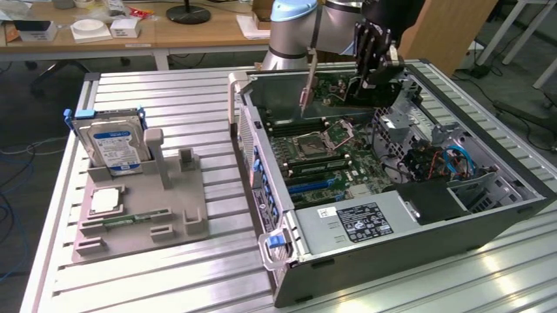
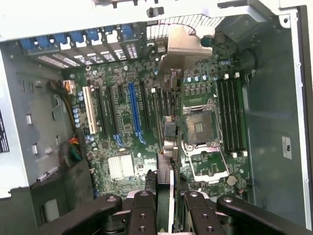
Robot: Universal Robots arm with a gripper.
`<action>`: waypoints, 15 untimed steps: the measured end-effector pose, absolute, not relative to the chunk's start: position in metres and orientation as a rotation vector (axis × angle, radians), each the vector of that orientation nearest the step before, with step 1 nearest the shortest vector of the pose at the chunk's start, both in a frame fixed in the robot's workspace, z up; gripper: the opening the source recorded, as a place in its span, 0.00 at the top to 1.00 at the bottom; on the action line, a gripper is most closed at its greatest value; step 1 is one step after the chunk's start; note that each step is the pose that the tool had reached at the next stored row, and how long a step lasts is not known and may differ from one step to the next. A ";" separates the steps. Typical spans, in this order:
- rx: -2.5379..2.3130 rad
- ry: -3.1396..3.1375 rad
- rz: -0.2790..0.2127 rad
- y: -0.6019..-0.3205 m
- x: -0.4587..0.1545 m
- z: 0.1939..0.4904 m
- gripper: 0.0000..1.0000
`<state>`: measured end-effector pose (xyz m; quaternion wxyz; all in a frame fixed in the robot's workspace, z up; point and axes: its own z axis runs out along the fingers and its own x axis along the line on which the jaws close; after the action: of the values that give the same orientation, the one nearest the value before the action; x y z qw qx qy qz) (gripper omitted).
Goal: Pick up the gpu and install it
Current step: 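Insert the gpu into the slot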
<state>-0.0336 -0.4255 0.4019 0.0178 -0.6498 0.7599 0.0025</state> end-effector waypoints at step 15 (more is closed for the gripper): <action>-2.188 2.190 0.000 -0.425 -0.034 0.394 0.73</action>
<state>-0.0336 -0.4255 0.3936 0.0230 -0.7065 0.7073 0.0000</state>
